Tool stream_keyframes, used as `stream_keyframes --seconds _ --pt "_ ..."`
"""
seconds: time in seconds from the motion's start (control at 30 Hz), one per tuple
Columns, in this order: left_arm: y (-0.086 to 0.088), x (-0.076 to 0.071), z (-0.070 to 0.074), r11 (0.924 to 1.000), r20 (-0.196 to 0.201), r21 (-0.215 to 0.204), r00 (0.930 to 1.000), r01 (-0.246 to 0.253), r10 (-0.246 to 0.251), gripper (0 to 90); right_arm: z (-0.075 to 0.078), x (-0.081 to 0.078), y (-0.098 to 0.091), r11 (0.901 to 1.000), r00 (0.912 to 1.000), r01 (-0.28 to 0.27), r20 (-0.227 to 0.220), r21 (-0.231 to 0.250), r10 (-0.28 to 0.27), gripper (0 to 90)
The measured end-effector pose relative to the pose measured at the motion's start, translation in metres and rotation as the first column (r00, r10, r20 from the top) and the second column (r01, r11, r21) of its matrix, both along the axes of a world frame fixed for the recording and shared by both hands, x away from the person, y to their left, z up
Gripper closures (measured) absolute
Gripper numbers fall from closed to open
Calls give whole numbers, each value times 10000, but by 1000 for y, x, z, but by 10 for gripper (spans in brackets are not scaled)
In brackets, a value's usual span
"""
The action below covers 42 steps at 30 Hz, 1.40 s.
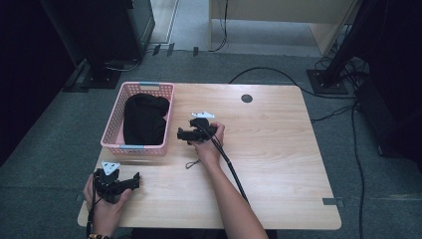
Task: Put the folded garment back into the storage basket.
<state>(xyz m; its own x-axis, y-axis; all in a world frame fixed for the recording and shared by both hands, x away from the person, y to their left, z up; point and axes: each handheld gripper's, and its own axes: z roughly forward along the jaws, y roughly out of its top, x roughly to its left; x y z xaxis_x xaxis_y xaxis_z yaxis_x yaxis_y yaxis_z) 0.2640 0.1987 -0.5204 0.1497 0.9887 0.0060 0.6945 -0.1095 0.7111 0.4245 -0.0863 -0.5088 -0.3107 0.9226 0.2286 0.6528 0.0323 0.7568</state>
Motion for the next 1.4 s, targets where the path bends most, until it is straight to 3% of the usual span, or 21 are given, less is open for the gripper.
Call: stream_keyframes --seconds 0.47,0.67,0.87,1.1,1.27,1.4 --pt "0 0 0 10000 11 -4 10000 -5 5 1 -14 -11 -21 9995 9996 194 -190 -244 -198 0" --pt "0 0 0 10000 14 -9 10000 -11 11 1 -14 -17 -30 9988 9997 130 -191 -471 -139 0" --pt "0 0 0 10000 15 -11 10000 -13 13 1 -15 -21 -40 9972 9988 436 -201 -601 -449 0" --pt "0 0 0 10000 25 -13 10000 -15 16 1 -15 -30 -44 9909 9987 437 -207 -1271 -467 0" --pt "0 0 0 10000 21 -10 10000 -11 11 1 -15 -35 -51 9912 9983 516 -215 -1218 -546 0" --pt "0 0 0 10000 9 6 10000 6 -6 1 -15 -40 -55 9859 9974 649 -219 -1545 -691 0"
